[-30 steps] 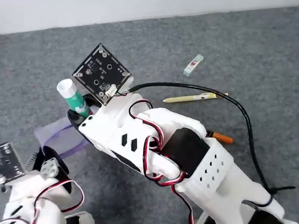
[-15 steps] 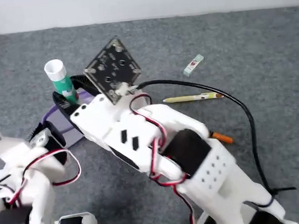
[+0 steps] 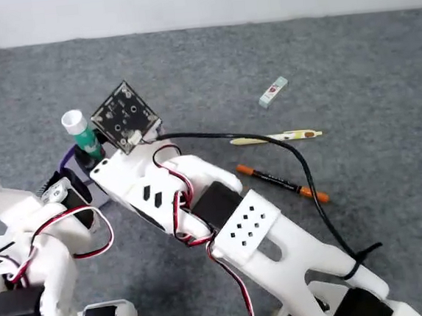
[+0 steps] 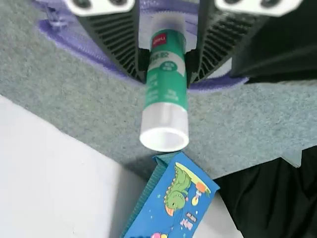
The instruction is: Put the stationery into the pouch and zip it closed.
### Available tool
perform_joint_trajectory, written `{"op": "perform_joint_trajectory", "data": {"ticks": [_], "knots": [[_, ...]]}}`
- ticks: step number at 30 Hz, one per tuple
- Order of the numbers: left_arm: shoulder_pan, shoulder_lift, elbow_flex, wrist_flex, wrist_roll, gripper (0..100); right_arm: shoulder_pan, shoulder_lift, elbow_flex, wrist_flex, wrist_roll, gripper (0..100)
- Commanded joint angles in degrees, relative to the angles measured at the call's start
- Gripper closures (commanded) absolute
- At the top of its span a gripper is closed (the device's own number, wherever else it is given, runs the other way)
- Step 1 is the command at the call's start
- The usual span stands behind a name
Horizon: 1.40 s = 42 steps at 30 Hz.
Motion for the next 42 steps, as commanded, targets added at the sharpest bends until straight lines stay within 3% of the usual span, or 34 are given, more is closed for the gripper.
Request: {"op": "perform_joint_trajectory", "data": {"ticks": [1,3,5,11,25,31,36,42], "knots": [[0.26,1.93,-1.01,-0.7,0.88,99,0.57,-4.44,-0.18,2.15,-0.53,80.0],[0.26,1.93,-0.04,-0.79,0.88,99,0.66,-6.02,-0.26,5.05,-0.53,73.8],[0.26,1.93,1.36,-0.79,0.88,99,0.75,-8.31,-0.35,6.73,-0.53,73.8],[0.26,1.58,2.24,-0.79,0.62,99,5.93,-14.73,-0.26,9.63,-0.53,81.8],[0.26,1.58,2.15,-0.79,0.62,99,35.47,-16.75,0.18,45.32,2.37,83.0],[0.35,1.58,2.15,-0.79,0.62,99,37.05,-12.7,7.21,47.08,11.87,83.0],[0.53,1.58,2.15,-0.79,0.53,99,37.05,-1.8,8.44,43.21,12.48,82.9],[0.44,1.58,2.15,-0.44,0.53,99,37.32,14.02,-0.53,43.03,12.48,82.9]]}}
